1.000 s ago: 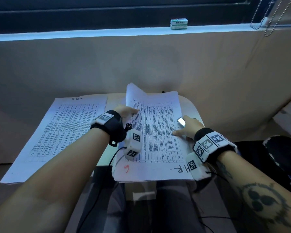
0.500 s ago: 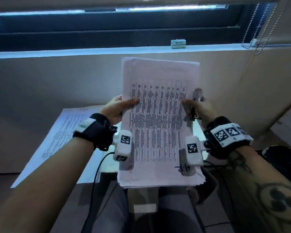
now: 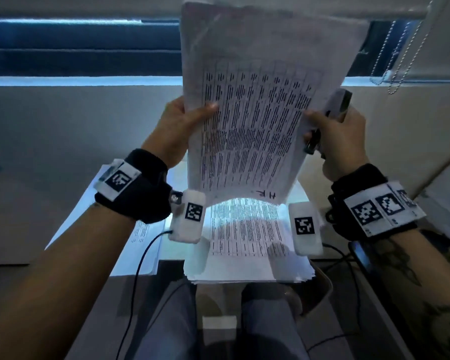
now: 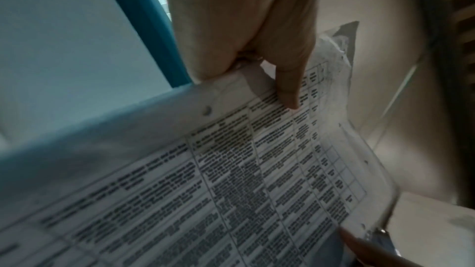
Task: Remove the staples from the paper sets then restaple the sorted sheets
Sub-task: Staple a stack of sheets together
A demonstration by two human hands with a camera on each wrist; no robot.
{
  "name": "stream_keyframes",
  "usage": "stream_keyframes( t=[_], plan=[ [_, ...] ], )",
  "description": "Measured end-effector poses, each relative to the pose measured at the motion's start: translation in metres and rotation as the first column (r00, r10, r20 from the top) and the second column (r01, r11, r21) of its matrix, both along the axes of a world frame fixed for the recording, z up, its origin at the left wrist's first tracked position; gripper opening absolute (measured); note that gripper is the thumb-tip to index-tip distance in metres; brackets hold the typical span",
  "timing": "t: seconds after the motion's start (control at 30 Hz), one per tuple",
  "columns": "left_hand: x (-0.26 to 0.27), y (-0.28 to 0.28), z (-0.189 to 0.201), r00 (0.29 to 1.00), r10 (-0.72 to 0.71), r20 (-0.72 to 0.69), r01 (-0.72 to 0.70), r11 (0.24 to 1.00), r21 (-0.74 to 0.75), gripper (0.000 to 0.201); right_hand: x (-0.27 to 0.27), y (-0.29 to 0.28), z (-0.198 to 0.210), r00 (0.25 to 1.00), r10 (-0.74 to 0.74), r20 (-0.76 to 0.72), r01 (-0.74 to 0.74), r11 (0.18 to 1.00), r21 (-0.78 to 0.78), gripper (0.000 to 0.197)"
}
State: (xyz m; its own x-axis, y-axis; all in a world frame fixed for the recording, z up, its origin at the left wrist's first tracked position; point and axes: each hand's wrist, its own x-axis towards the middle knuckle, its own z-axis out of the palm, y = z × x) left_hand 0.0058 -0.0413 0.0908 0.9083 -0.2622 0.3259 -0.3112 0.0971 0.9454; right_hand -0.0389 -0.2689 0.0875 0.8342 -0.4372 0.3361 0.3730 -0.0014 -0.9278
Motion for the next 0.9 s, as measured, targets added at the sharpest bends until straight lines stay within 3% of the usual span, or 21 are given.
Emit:
stream_keyframes(
  t=[0.1,0.2,0.33,0.47,0.57,0.67,0.77,0.9],
  plan=[
    [-0.012,-0.003,-0.011,0.999,0.020,0.026,-0.020,1.000,0.007,0.014,-0.007,-0.003,-0.008,0.998,0.017,-0.060,-0.018,1.000,-0.021,0.011],
    [-0.014,-0.001,-0.032,0.999,0.046,-0.012,-0.045,0.997,0.070,0.018,-0.008,-0.004,-0.030,0.979,0.028,-0.204,-0.037,0.998,-0.043,0.022],
    [-0.005,0.002,-0.039,0.996,0.061,-0.066,-0.058,0.997,0.056,0.021,-0.004,-0.008,-0.043,0.965,0.016,-0.260,-0.023,0.999,-0.023,0.021],
    [0.003,0.002,-0.020,0.948,0.281,0.148,-0.285,0.959,0.005,0.010,0.004,-0.015,-0.030,0.958,0.070,-0.276,-0.096,0.992,-0.080,0.022],
    [0.011,0.011,0.014,0.923,0.328,0.200,-0.273,0.926,-0.261,0.010,0.007,-0.029,-0.010,0.974,0.091,-0.207,-0.119,0.984,-0.130,0.015],
    [0.021,0.021,0.041,0.869,0.465,0.166,-0.335,0.801,-0.496,0.004,0.004,-0.040,0.007,0.984,0.080,-0.159,-0.113,0.971,-0.212,0.012],
    [0.020,0.019,0.046,0.881,0.447,0.154,-0.304,0.785,-0.540,0.001,0.002,-0.042,0.011,0.979,0.117,-0.169,-0.151,0.966,-0.210,0.026],
    [0.011,0.011,0.022,0.909,0.401,0.114,-0.315,0.838,-0.445,0.007,0.001,-0.027,-0.006,0.953,0.171,-0.251,-0.220,0.959,-0.180,0.031]
  ],
)
